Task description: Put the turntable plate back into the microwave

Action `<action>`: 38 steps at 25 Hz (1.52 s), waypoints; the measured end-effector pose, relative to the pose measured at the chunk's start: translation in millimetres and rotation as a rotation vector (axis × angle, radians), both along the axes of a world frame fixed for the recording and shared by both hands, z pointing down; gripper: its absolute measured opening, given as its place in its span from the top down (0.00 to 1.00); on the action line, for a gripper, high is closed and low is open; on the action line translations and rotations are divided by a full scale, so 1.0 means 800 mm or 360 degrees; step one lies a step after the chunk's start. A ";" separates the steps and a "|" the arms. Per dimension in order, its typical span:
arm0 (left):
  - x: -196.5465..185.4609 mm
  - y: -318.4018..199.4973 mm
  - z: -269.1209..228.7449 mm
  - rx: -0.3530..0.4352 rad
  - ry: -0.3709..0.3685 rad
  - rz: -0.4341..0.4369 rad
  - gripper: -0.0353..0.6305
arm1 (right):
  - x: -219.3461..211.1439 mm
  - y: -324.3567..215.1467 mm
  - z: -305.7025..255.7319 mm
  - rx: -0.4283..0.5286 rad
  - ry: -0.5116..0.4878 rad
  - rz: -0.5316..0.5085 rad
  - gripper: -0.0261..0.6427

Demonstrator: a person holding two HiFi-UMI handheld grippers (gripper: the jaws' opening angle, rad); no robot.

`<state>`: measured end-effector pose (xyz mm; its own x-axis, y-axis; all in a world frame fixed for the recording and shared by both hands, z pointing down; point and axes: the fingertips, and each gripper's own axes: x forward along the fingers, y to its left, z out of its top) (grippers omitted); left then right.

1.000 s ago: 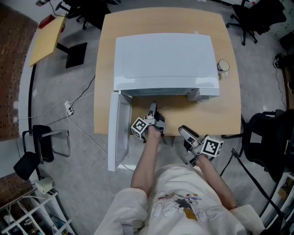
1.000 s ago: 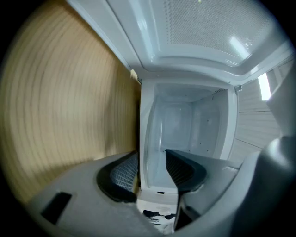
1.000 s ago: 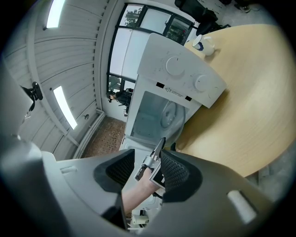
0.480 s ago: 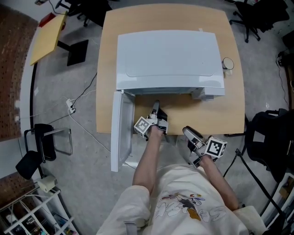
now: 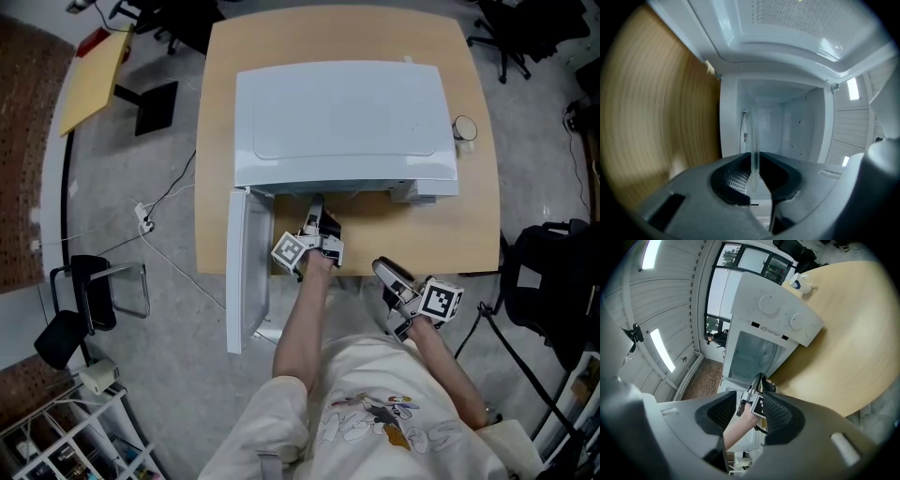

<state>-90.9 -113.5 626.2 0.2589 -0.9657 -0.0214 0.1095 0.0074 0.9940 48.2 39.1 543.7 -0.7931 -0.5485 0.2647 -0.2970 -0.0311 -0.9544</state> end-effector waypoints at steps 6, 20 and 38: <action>-0.012 -0.016 0.003 -0.0024 0.0023 -0.0070 0.88 | 0.008 -0.005 0.002 0.0011 0.0021 0.0005 0.69; -0.002 -0.046 0.032 -0.0238 -0.0097 0.0000 0.89 | 0.011 -0.012 0.003 -0.0010 -0.0023 0.0038 0.69; 0.002 -0.041 0.030 -0.0236 -0.0084 0.0026 0.89 | -0.059 -0.217 0.093 0.0006 0.0197 0.0320 0.73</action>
